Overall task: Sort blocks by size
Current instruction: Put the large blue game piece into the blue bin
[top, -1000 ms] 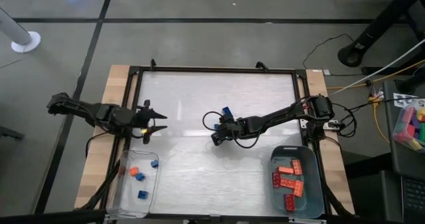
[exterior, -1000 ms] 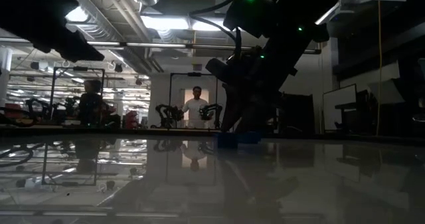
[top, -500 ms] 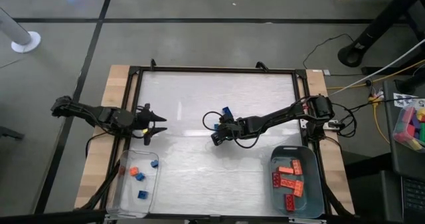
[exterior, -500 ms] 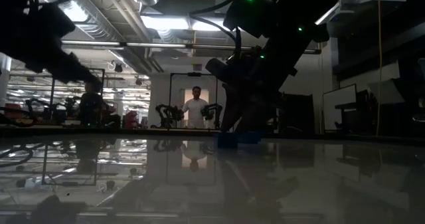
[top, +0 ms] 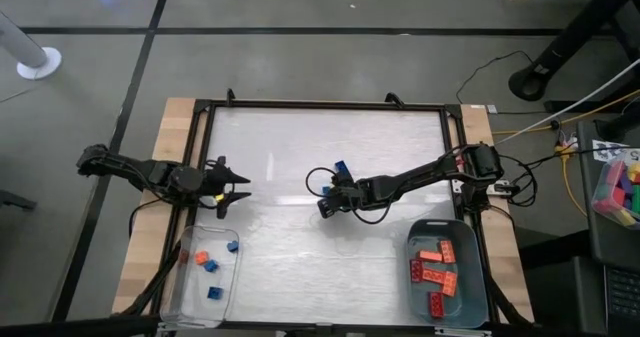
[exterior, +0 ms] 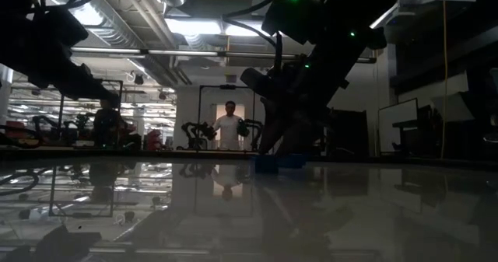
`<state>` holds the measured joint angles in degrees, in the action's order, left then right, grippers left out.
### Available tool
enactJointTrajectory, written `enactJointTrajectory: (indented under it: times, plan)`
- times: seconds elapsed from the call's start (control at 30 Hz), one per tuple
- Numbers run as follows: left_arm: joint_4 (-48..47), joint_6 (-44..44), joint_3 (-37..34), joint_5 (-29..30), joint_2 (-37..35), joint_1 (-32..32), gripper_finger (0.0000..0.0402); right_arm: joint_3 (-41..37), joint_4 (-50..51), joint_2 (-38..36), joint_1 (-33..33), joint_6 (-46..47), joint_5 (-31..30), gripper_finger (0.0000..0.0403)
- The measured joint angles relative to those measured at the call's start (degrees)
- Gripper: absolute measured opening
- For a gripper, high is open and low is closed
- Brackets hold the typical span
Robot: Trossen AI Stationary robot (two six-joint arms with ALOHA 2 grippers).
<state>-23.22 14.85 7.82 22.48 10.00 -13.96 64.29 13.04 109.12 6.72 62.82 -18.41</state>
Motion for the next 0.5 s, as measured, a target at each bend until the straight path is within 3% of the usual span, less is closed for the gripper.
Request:
enactJointTrajectory:
  times: [0.5]
  plan:
    - [-0.1,0.0,0.0,0.0,0.0,0.0,0.0182,0.0,-5.8,0.1,0.4,-0.1,-0.5,0.0136]
